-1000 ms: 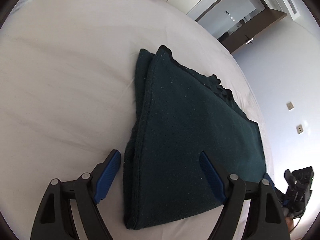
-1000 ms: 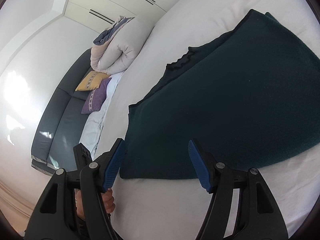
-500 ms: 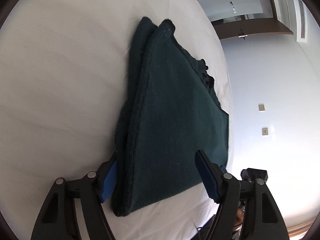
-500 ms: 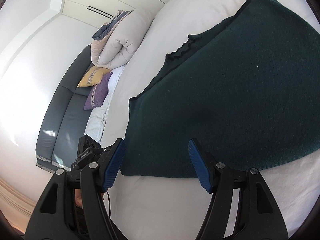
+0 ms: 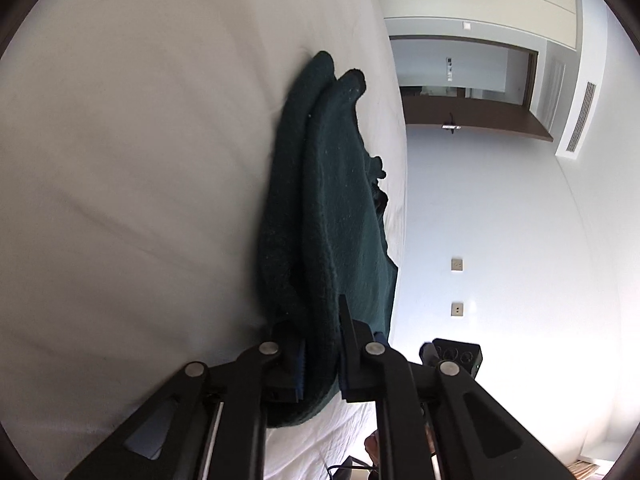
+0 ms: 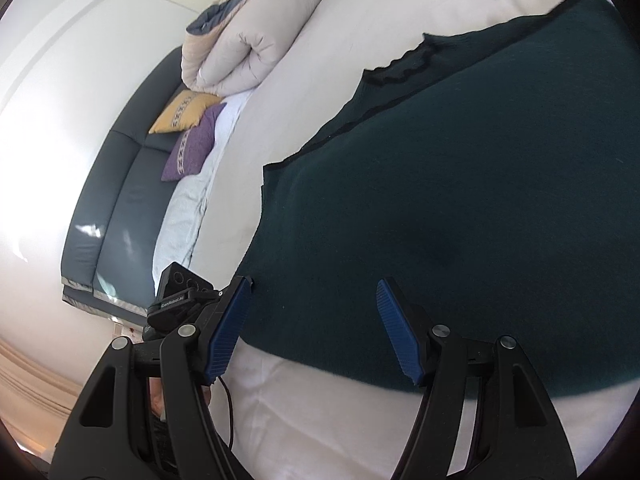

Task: Fold small clothes

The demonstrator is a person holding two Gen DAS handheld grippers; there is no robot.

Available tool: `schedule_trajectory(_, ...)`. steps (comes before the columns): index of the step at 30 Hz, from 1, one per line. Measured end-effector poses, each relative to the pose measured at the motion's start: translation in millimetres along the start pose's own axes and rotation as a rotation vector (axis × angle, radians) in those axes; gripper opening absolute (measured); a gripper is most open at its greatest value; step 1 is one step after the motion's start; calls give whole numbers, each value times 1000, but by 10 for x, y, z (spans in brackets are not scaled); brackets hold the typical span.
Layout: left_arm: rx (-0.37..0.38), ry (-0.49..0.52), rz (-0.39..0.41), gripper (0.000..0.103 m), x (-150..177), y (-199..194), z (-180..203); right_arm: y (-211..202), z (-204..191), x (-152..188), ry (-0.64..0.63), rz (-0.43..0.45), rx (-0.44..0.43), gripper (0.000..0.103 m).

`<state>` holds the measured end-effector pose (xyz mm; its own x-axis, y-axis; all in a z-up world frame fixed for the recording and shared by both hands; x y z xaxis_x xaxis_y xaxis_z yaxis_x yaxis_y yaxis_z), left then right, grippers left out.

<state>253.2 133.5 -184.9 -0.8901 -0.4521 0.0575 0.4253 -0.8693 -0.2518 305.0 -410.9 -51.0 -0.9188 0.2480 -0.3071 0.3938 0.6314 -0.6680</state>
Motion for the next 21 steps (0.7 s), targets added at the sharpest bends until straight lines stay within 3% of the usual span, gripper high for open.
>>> schedule_trajectory(6, 29, 7, 50, 10, -7, -43, 11, 484, -108, -263, 12, -48, -10, 65)
schedule_trajectory(10, 5, 57, 67, 9, -1, -28, 174, 778, 27, -373, 67, -85, -41, 65)
schedule_trajectory(16, -48, 201, 61, 9, 46, 201, 777, 740, 149, -429, 150, -93, -151, 65)
schedule_trajectory(21, -91, 370, 4, 9, 209, 696, 1485, 463, 346, -593, 241, -62, -270, 65)
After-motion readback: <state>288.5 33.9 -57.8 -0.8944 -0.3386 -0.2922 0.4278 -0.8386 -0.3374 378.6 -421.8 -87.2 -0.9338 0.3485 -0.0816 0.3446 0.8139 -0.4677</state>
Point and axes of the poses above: each gripper's, at about its wrist camera, not at the fingertips, and y roughly the way its jaws point, z to its right, x to its underside, the point moved 2 cm from there along y, roughly the way its jaws point, and after that the axes turned 7 degrees about x, right-handed, at the moved point
